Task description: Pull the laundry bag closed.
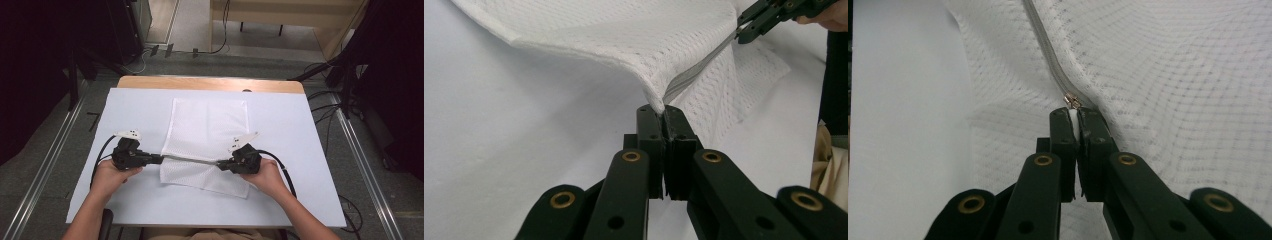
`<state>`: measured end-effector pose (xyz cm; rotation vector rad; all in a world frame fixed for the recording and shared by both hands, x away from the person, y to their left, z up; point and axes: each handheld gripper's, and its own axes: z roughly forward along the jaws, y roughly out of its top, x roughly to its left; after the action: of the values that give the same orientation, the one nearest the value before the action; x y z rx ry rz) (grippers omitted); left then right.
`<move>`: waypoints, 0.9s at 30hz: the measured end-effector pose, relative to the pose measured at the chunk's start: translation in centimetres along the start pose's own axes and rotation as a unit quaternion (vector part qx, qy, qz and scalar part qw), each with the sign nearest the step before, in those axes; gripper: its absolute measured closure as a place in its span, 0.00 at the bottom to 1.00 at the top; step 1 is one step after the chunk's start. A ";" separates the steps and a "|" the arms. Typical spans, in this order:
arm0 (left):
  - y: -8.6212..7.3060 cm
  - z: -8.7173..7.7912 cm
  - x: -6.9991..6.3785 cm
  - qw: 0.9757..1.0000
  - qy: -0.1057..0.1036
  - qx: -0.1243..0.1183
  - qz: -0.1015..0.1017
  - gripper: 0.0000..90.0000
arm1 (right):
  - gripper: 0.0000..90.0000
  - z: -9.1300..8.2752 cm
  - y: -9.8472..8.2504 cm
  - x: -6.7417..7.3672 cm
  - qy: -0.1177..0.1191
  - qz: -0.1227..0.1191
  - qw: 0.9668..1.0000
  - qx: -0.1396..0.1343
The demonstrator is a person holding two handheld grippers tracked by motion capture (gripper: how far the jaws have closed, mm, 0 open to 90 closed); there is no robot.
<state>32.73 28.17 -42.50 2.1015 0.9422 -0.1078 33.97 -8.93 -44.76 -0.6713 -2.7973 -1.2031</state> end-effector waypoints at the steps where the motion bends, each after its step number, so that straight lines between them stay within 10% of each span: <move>1: 0.0 0.0 0.0 1.000 0.001 0.001 0.001 0.99 | 0.98 -0.1 -0.1 0.0 -0.001 0.001 1.000 -0.002; 27: 0.0 -0.2 0.1 1.000 0.007 -0.003 -0.003 0.98 | 0.98 -2.2 -1.7 -0.9 -0.012 0.010 1.000 0.007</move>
<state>32.76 28.36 -42.44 2.0971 0.9569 -0.0938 33.82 -11.88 -44.59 -0.7175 -2.8083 -1.1799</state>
